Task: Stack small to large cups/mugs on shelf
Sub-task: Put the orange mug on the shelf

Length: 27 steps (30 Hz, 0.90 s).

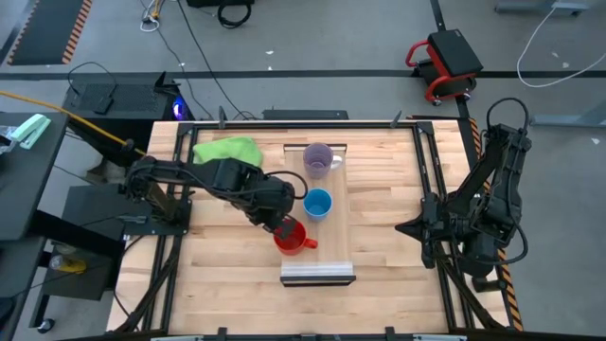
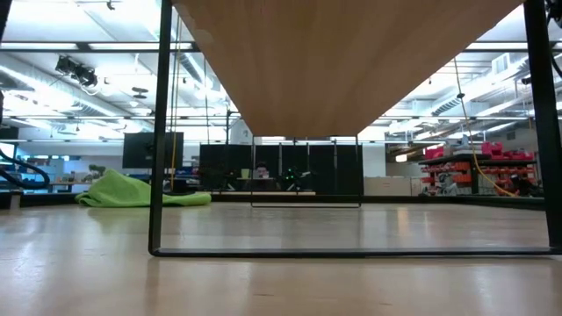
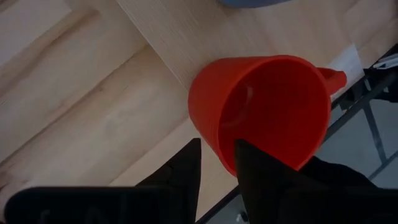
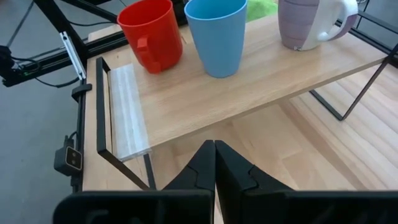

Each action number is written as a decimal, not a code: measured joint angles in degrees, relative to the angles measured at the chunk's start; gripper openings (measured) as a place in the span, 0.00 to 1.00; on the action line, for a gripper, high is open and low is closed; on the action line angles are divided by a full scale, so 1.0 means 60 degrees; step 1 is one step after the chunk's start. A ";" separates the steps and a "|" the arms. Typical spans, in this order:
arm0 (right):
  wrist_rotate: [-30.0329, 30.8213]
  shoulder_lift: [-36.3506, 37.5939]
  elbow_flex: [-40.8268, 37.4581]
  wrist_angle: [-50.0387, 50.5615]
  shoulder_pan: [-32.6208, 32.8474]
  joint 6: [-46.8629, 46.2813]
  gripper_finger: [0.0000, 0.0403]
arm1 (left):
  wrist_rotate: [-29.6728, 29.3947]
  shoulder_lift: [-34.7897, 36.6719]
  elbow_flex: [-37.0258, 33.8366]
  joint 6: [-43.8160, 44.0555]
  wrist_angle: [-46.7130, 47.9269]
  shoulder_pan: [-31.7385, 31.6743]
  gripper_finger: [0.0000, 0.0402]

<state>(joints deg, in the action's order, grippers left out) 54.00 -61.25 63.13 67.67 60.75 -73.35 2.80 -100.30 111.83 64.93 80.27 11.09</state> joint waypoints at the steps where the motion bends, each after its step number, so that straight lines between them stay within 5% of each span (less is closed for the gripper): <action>1: 0.0000 0.0000 0.0000 0.0010 0.0000 0.0001 0.02 | 0.0004 -0.0043 0.0003 0.0004 0.0000 0.0005 0.26; 27: 0.0060 0.0002 0.0002 0.0013 0.0002 0.0065 0.02 | 0.0139 -0.0805 -0.0015 -0.0370 -0.0072 0.0002 0.24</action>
<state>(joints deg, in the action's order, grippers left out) 54.36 -61.24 63.14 67.75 60.76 -72.96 3.63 -105.13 111.74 62.71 79.84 11.10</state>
